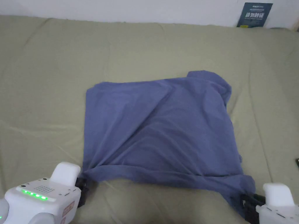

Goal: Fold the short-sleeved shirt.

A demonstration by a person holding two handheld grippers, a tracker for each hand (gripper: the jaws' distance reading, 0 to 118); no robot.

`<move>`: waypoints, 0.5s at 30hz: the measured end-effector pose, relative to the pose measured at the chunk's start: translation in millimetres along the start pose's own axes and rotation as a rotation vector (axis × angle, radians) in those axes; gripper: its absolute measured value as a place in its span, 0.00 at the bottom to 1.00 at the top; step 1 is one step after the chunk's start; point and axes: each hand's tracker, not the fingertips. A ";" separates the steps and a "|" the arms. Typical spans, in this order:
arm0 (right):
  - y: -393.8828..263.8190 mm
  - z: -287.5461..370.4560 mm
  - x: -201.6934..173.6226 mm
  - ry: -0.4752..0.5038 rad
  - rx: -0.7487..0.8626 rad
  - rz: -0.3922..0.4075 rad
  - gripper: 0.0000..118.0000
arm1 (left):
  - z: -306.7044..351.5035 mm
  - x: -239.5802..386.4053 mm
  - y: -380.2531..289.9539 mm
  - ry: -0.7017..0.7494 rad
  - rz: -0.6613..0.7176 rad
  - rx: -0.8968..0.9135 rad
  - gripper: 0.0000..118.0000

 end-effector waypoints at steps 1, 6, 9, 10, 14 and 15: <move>6.9 10.7 5.4 0.000 0.010 0.013 0.05 | 5.4 -0.1 2.0 0.012 -0.010 0.015 0.04; 40.2 46.1 13.8 0.055 -0.005 0.043 0.05 | 34.3 1.6 27.7 0.073 -0.124 0.056 0.04; 82.0 50.5 24.8 0.082 0.001 0.062 0.05 | 37.0 0.6 55.1 0.086 -0.200 0.040 0.04; 100.5 49.1 30.1 0.104 0.005 0.063 0.05 | 35.2 -0.8 66.7 0.081 -0.228 0.034 0.04; 182.8 25.1 39.7 0.197 -0.074 0.086 0.05 | 14.2 -15.9 121.7 0.002 -0.309 -0.020 0.04; 200.4 12.6 40.6 0.193 -0.100 0.106 0.05 | 5.0 -21.3 136.0 -0.009 -0.309 -0.042 0.04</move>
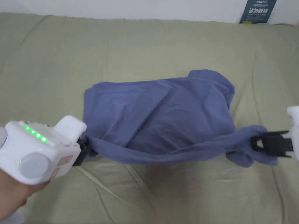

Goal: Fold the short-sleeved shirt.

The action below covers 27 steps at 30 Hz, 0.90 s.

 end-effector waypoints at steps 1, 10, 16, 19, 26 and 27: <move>19.8 -12.8 7.2 0.015 -0.041 -0.005 0.05 | -8.8 -8.8 11.4 -0.013 -0.004 -0.015 0.04; 108.4 -157.2 65.3 -0.025 -0.199 -0.164 0.06 | -127.3 -63.4 84.6 -0.052 0.299 -0.243 0.04; 82.8 -128.3 44.6 -0.160 -0.025 -0.040 1.00 | -99.5 -60.0 62.1 -0.034 0.422 -0.113 0.94; 29.7 -68.2 1.9 -0.231 0.273 0.086 1.00 | -42.2 -49.8 20.5 0.018 0.453 0.134 0.97; -120.5 -29.0 -60.1 -0.111 0.294 -0.076 0.96 | 7.3 51.0 -107.5 0.170 0.506 0.247 0.99; -133.4 -32.1 -67.4 -0.174 0.283 -0.063 0.64 | 2.7 56.8 -112.8 0.200 0.501 0.248 0.79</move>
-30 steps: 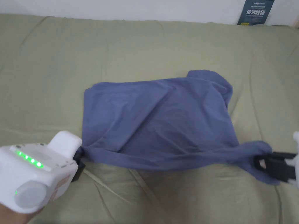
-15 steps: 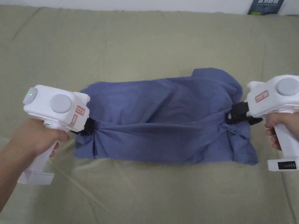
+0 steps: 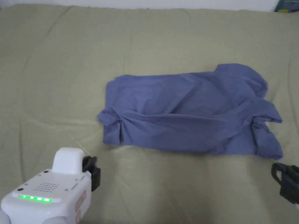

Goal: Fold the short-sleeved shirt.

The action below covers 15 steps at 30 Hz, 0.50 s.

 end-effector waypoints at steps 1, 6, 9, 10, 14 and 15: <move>-11.9 6.6 -3.6 -0.052 0.028 0.009 0.13 | -7.2 2.6 -10.9 0.020 -0.034 -0.071 0.31; -36.7 -2.9 6.7 0.023 -0.043 -0.043 0.00 | -30.8 2.9 9.9 -0.058 -0.087 -0.141 0.00; -37.4 8.7 3.9 0.015 -0.036 -0.061 0.00 | -48.2 -5.2 43.8 -0.089 -0.103 -0.119 1.00; -35.6 7.1 5.1 0.010 -0.037 -0.068 0.00 | -62.7 -4.8 68.2 -0.055 -0.064 -0.160 0.98; -31.5 2.5 7.8 -0.019 -0.046 -0.079 0.00 | -119.1 -8.8 80.3 -0.053 0.058 -0.223 0.98; -30.9 2.3 8.9 -0.021 -0.046 -0.084 0.00 | -135.1 -4.7 76.6 -0.024 0.032 -0.238 0.97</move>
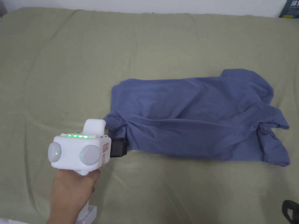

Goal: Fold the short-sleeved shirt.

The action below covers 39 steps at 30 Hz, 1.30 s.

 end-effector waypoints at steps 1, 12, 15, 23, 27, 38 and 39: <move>1.9 -2.2 0.9 -0.003 -0.004 -0.004 0.00 | -9.0 3.8 3.3 0.014 -0.031 -0.032 0.93; 68.2 -94.3 43.7 -0.113 0.037 0.090 1.00 | 2.7 17.6 12.8 -0.056 -0.075 0.016 0.05; 84.3 -136.0 61.5 -0.066 -0.023 -0.005 1.00 | 13.8 12.7 10.5 -0.082 -0.032 0.084 0.05; 79.2 -146.3 62.8 -0.006 -0.058 -0.044 0.05 | 5.3 -7.0 2.7 -0.134 0.006 0.020 0.04; 100.2 -109.4 61.0 0.014 -0.019 -0.058 0.05 | 22.3 -11.4 4.7 -0.140 0.009 0.030 0.03; 102.0 24.2 53.0 0.133 0.053 -0.069 0.05 | 134.7 -24.5 -22.1 -0.175 -0.037 0.100 0.04; 94.7 31.5 53.1 0.113 0.038 -0.058 0.05 | 140.9 -27.4 -28.8 -0.172 -0.042 0.097 0.04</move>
